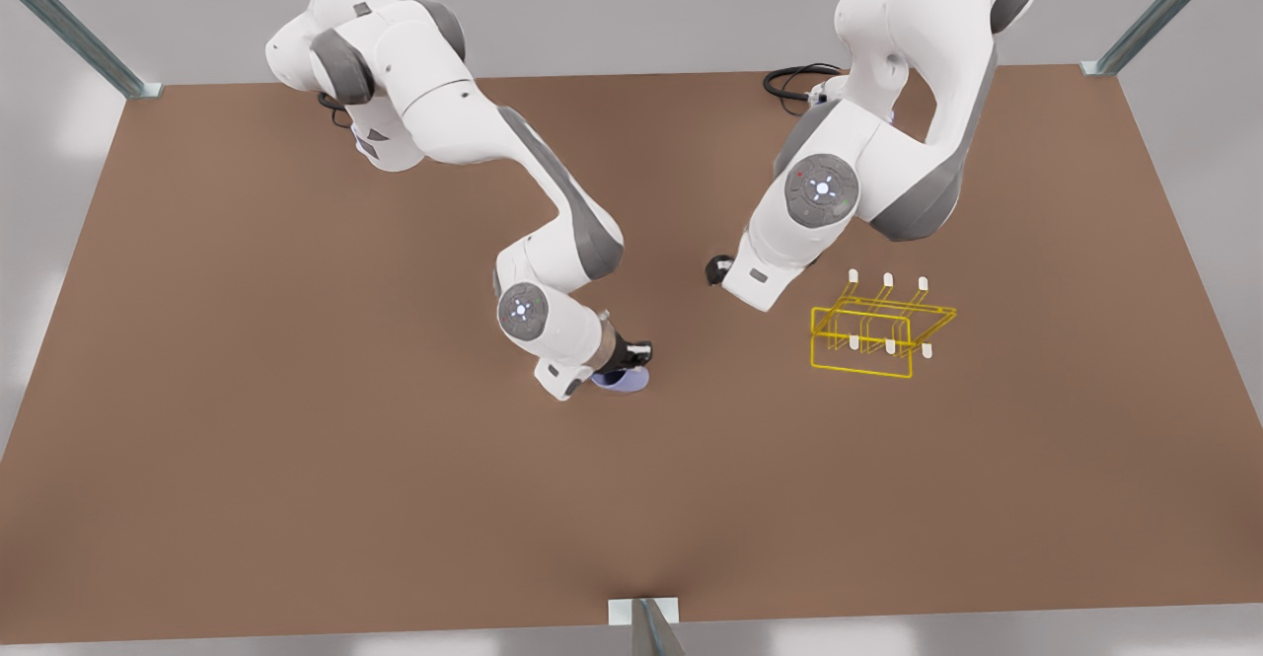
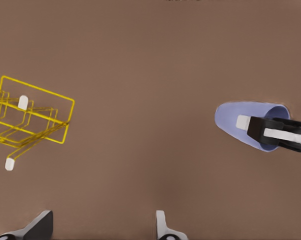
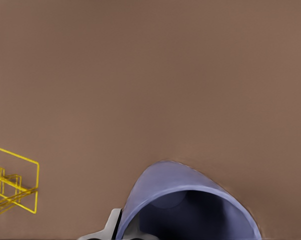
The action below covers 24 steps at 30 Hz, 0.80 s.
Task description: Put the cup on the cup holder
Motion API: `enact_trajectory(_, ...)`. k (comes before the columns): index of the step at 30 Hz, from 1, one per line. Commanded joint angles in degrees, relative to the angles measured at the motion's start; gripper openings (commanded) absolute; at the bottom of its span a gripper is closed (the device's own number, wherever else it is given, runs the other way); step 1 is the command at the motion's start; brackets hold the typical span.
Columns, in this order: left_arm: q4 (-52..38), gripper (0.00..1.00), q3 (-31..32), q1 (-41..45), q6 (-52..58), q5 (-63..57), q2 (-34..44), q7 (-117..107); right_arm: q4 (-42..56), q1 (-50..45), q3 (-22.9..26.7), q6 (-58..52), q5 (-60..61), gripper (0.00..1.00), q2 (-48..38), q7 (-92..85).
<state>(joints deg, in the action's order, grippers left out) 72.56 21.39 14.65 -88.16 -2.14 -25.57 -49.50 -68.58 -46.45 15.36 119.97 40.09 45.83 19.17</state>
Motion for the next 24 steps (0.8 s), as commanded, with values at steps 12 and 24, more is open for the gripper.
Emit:
enact_trajectory(12, -8.84, 1.00, -6.27, -1.64, -18.18, -2.16, -13.62, -101.32, 6.09, 2.15, -5.16, 5.36, 28.81, 0.21, 8.67, 6.05)
enact_trajectory(24, -6.21, 1.00, -6.36, 3.81, -16.87, -9.54, -15.91, -101.14, 10.75, 1.80, -8.42, 5.01, 30.22, 0.36, 15.87, 2.71)
